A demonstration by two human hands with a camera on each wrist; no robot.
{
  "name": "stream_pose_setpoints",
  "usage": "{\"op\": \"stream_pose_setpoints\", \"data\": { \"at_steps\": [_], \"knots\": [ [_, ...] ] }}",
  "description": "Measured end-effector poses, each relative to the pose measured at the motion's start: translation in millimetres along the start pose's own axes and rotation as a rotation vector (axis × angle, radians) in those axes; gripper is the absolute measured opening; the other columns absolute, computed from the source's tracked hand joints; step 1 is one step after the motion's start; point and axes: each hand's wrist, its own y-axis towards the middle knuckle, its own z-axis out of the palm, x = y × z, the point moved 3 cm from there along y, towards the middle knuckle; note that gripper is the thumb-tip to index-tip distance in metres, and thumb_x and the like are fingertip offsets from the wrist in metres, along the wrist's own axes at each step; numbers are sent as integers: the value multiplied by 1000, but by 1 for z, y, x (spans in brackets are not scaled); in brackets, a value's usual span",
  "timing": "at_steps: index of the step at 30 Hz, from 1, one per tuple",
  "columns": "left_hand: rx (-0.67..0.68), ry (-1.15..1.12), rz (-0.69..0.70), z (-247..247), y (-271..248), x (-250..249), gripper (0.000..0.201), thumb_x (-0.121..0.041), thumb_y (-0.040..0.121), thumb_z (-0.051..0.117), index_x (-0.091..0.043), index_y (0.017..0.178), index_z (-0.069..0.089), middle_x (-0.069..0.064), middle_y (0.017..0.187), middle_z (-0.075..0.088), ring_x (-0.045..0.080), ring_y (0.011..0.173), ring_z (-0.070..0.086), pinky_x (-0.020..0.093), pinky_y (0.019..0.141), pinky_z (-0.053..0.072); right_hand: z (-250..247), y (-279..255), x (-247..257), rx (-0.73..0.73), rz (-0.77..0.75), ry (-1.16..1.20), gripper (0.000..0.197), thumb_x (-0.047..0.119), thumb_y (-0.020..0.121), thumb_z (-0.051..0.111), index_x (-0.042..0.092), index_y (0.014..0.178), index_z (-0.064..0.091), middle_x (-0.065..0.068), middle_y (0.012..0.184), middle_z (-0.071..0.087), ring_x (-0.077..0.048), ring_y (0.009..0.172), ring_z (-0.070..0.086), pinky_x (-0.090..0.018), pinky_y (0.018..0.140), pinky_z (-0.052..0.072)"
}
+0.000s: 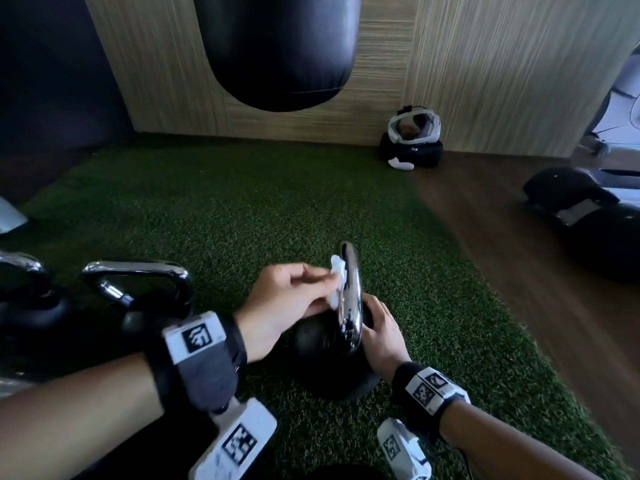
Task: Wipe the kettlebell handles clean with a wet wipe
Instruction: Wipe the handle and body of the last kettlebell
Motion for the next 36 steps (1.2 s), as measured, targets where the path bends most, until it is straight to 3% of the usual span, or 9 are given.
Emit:
{"op": "stream_pose_setpoints", "data": {
  "at_steps": [8,13,17,22,26,28,30,33,36],
  "knots": [
    [91,71,123,-8,-32,22,9,-5,86,76,-2,94,72,11,88,80,20,84,78,25,72,62,2,1,-5,-4,-8,13,67,66,71,49,31,126,62,8,123,63,-13,113,57,-34,99,46],
    [160,306,279,-17,-37,28,20,-19,82,81,-8,96,73,3,90,81,18,88,78,32,83,62,2,2,-5,-19,-19,2,65,65,72,48,30,125,63,7,122,64,-14,113,58,-35,100,46],
    [209,237,252,-19,-38,40,30,-24,80,79,-10,104,69,7,97,80,23,93,78,44,89,61,2,1,-5,-11,-21,5,64,65,73,48,30,123,63,7,121,64,-14,114,58,-36,101,46],
    [242,314,306,-20,-39,49,34,-17,87,77,-18,121,71,-1,109,79,17,105,75,35,95,59,1,1,-5,-2,-32,19,63,65,74,48,28,123,63,6,122,64,-14,113,58,-35,100,46],
    [210,555,485,-23,-41,56,21,-19,89,79,-18,109,80,-13,105,79,6,98,76,27,86,61,1,1,-6,-7,-34,20,62,63,72,49,28,121,63,7,118,64,-15,110,59,-34,97,46],
    [209,667,534,-24,-41,59,11,-24,91,78,-17,97,83,-19,98,79,1,90,76,29,80,62,0,2,-6,-12,-43,13,62,63,72,49,28,121,63,7,117,65,-15,110,59,-33,94,45],
    [224,728,522,-25,-38,58,11,-26,91,77,-19,98,84,-21,98,78,-2,87,75,30,81,61,0,0,-4,-2,-37,-7,62,62,72,50,28,122,62,7,117,65,-15,109,59,-29,89,42],
    [250,760,472,-25,-32,50,25,-28,88,79,-26,113,78,-16,103,78,-6,97,72,17,91,56,-11,2,5,107,5,-82,46,53,85,61,31,125,61,9,110,67,-11,99,61,-21,76,41],
    [179,486,201,-29,-25,52,21,-19,87,80,-21,108,80,-2,99,81,11,100,76,32,91,61,-39,12,15,251,-19,-255,31,49,95,64,36,123,66,14,109,69,1,92,64,-10,69,43]
  ]
}}
